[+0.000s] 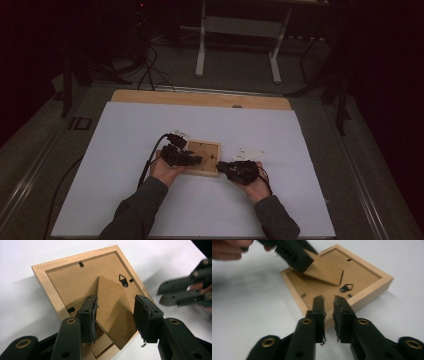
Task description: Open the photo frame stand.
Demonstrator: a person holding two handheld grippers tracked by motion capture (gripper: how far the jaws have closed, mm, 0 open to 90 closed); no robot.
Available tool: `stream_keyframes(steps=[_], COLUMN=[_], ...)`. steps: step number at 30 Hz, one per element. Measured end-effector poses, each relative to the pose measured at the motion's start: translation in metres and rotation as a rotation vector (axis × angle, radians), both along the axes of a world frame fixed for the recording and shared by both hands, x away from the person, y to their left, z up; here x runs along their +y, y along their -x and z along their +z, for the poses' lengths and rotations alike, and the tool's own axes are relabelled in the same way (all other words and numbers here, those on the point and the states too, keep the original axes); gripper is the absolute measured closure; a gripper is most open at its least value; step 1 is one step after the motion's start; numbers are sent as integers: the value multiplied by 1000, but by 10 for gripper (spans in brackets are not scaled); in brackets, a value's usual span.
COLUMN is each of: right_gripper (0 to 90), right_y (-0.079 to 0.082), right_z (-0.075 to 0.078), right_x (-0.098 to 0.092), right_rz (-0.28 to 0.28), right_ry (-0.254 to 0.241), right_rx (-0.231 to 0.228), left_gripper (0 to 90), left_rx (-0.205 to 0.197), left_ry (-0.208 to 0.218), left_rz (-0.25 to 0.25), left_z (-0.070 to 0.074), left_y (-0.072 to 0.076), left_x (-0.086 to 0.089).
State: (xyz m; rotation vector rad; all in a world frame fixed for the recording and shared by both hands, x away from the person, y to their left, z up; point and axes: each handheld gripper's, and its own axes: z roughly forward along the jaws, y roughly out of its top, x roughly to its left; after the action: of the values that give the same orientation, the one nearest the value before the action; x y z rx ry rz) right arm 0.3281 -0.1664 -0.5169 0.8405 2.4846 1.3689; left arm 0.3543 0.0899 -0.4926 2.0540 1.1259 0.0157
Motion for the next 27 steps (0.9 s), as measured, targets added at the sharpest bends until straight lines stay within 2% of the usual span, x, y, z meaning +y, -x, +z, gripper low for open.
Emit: stream_keyframes(steps=[1,3,6,8,9,10,11,12,13,14,20,22,27], right_gripper=[773,724,671,651,614,606,594,594,571,565,525,477,417], right_y=[0,-2,-4,-5,-8,-10,-12,-12,-16,-18,-25,-28,-36], right_z=[0,4,6,7,8,8,9,9,9,9,7,10,11], right_x=[0,-5,-7,-8,-10,-11,-12,-12,-14,-15,-19,-21,-19], right_rz=[0,-19,-37,-42,-66,-74,-82,-82,-94,-98,-121,-121,-126], right_ry=[0,-24,-29,-33,-45,-50,-57,-57,-71,-76,-94,-125,-139], right_rx=[0,8,13,19,29,32,36,36,50,60,94,115,157], left_gripper=[552,553,554,559,565,638,701,724,720,717,718,721,726], left_rx=[0,-40,-87,-99,-128,-125,-118,-118,-146,-149,-153,-164,-183], left_ry=[0,-8,-37,-47,-52,10,50,50,23,16,20,17,18], left_rz=[0,-11,-27,-32,-34,-24,-24,-24,-25,-24,-26,-31,-35], left_z=[0,3,6,7,8,9,10,10,12,12,11,11,11], left_y=[0,4,11,13,17,17,17,17,19,20,20,22,26], left_x=[0,-1,-4,-5,-5,-1,3,3,1,0,2,3,3])
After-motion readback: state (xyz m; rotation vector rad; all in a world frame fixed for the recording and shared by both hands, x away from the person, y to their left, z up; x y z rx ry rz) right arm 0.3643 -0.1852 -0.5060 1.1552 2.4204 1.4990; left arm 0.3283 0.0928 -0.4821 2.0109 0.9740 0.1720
